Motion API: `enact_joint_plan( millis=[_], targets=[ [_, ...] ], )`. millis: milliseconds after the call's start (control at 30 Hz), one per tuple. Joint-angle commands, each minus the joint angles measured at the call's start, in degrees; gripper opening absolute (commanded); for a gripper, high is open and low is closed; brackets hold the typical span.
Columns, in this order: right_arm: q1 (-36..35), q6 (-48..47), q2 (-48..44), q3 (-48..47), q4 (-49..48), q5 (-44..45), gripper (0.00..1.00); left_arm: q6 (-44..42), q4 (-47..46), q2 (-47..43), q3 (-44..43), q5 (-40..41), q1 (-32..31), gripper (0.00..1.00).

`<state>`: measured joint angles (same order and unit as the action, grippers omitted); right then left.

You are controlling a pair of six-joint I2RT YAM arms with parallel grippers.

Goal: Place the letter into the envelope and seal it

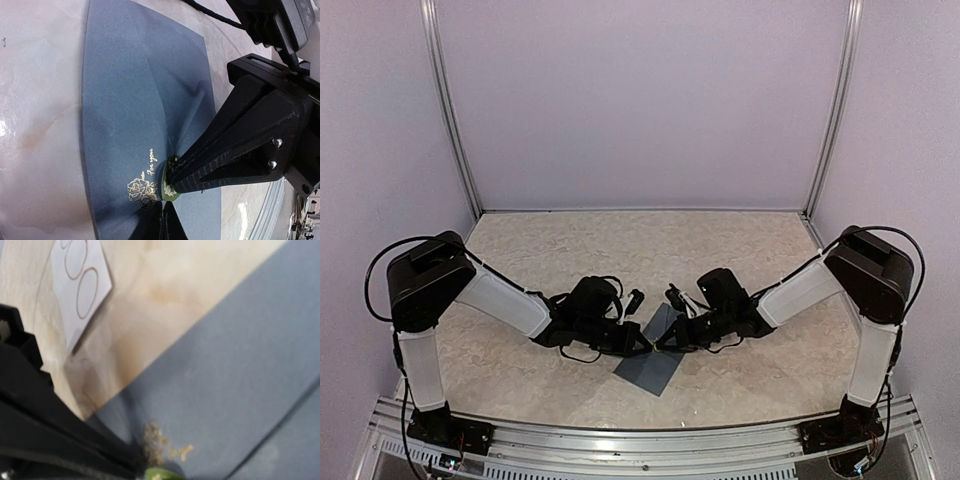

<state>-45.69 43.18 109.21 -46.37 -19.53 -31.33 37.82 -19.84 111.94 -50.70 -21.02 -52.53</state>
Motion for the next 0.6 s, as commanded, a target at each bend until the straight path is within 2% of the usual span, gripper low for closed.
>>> enact_joint_plan(
  millis=[0, 367, 567],
  targets=[
    [-0.62, 0.06, 3.65, -1.09, 4.19, 3.39, 0.00, -1.52, 5.25, 2.76, 1.49, 2.40, -0.41, 0.00],
    [-0.66, -0.11, 5.69, -3.00, 4.33, 2.81, 0.00, -1.30, 4.56, 2.17, 1.79, 3.45, -0.29, 0.00],
    [-0.54, -0.51, 3.55, -0.19, 5.66, 3.47, 0.00, 1.95, 3.95, 2.05, 2.90, 5.45, 0.51, 0.00]
  ],
)
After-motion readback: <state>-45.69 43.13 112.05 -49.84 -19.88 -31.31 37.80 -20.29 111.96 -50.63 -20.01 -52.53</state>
